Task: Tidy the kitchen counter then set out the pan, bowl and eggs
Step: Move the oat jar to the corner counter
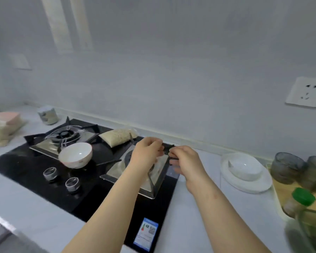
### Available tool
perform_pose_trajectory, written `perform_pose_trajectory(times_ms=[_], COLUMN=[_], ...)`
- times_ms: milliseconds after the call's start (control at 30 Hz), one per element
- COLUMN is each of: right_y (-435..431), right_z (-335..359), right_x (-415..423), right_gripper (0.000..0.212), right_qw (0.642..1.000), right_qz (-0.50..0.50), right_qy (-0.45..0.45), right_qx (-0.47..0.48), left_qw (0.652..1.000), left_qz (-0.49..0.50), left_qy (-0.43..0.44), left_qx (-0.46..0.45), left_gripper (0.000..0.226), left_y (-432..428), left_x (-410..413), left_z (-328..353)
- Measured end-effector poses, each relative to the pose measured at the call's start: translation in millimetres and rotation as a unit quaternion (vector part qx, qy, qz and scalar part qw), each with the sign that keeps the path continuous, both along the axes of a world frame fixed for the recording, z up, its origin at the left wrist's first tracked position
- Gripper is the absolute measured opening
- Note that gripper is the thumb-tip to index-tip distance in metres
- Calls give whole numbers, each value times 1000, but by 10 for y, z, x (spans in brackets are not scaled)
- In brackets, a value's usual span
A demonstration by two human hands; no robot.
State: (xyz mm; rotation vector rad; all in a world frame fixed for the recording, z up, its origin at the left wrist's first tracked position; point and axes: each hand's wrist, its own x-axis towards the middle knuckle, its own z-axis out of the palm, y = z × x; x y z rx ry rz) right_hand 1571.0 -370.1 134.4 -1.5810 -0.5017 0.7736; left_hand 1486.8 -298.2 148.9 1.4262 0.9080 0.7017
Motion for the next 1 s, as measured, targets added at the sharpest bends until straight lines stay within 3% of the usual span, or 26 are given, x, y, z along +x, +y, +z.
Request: perform_pose_trajectory(times_ms=[567, 1000], right_y=[2115, 3541], right_z=[-186, -433], right_x=[-3659, -4749], right_gripper=[14, 11], right_qw=[960, 923], right_qz=[276, 376], right_qy=[37, 67], right_qx=[-41, -47], left_qw=[964, 931], left_qz=[261, 362], left_qy=[39, 30], left_qx=[-35, -44], left_gripper=[11, 15], left_y=[1582, 2761], left_x=[-3848, -5028], left_z=[-256, -470])
